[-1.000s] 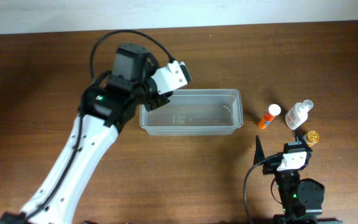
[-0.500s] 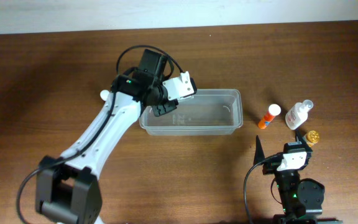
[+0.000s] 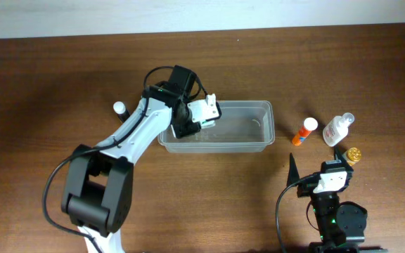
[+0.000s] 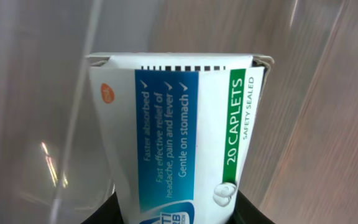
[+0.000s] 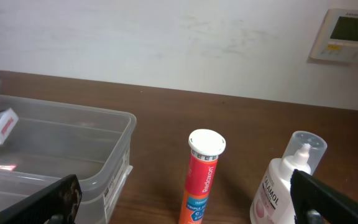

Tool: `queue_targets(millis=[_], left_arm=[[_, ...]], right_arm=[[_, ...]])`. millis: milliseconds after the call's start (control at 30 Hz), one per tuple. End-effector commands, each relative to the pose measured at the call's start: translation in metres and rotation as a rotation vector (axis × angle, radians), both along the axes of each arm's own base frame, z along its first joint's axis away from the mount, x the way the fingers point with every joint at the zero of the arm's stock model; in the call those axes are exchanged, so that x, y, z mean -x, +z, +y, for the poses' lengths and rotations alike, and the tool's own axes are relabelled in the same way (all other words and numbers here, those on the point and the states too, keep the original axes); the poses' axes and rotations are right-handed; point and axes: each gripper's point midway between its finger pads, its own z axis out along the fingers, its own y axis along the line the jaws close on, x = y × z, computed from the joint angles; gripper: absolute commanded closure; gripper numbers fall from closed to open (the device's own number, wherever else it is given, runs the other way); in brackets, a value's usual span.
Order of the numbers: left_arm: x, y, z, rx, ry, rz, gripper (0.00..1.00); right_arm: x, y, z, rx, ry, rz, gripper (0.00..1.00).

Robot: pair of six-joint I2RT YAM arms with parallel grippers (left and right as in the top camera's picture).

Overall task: Pack container
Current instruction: 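Lower the Panadol box into the container and open left gripper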

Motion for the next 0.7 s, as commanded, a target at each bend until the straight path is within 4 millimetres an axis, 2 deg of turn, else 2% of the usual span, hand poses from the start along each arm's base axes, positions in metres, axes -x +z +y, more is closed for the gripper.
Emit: queue_targets(millis=[0,267,500,667], left_arm=[[-0.0002,-0.0071,0.0021,-0.045,-0.084,-0.017,0.65],[-0.0003,-0.0076,0.0023,-0.070,-0.197,-0.047,0.65],[-0.0024,-0.0081,0.0065,-0.097,-0.202,-0.058,0.64],[-0.0036,-0.0084,0.0090,-0.112,-0.197,-0.063,0.55]], right_arm=[[0.0003,-0.0018,-0.0020,-0.004,-0.009,0.002,0.02],[0.0003,-0.0018,-0.0020,-0.004,-0.009,0.002,0.02],[0.0003,-0.0018,-0.0020,-0.004,-0.009,0.002,0.02],[0.0003,-0.0018,-0.0020,-0.005,-0.009,0.002,0.01]])
